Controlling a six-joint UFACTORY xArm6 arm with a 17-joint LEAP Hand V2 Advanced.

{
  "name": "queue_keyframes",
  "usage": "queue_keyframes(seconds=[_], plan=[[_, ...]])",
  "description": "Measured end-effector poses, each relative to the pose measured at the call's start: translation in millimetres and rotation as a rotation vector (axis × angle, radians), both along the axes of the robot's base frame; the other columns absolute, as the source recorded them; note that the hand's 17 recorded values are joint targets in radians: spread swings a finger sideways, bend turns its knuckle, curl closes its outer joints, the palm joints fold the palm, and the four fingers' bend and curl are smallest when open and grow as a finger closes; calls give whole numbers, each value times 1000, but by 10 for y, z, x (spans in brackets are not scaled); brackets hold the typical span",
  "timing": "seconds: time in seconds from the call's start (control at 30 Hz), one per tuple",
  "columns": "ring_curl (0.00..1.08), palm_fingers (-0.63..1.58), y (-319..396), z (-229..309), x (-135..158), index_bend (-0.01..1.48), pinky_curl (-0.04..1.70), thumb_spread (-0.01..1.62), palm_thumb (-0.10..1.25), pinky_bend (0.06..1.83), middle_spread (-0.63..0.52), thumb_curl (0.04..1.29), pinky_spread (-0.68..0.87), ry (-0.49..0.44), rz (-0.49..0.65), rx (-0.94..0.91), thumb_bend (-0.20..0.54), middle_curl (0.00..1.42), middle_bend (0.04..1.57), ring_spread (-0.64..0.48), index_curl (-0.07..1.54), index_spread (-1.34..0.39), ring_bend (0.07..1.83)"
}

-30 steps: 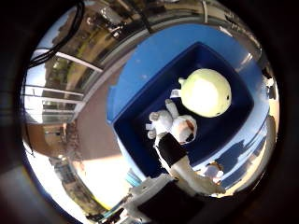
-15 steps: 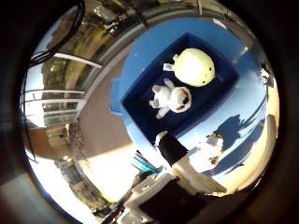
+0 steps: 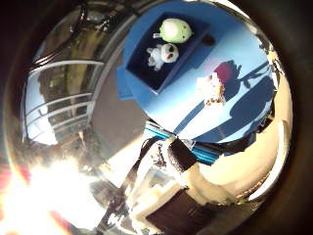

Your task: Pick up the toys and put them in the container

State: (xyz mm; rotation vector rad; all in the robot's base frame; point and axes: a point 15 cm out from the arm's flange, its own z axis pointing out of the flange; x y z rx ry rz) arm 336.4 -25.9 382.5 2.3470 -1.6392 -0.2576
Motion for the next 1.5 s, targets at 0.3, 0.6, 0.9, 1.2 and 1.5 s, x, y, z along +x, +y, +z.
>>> queue_keyframes(seconds=[0.3, 0.6, 0.9, 1.2, 1.5], plan=[[305, 73, -357, -1156, -122, 137, 258, 1099, 509, 977, 181, 324, 510, -94, -28, 10, -22, 359, 199, 324, 192, -119, 574], [307, 41, -269, -1644, 8, 136, 255, 1077, 534, 1030, 186, 326, 513, -118, -68, 2, -30, 348, 182, 321, 187, -110, 574], [309, 31, -21, -1974, 141, 143, 234, 1067, 547, 1048, 182, 322, 508, -81, -98, -25, -30, 344, 187, 313, 185, -105, 586], [359, 371, 112, -2287, 262, 108, 213, 1052, 642, 1120, 66, 351, 483, -43, -110, -46, -18, 389, 292, 225, 167, -20, 785], [645, 567, 115, -2212, 521, 260, 226, 1003, 850, 1132, -152, 458, 344, -71, -124, -54, -2, 721, 903, 13, 50, -265, 1405]])
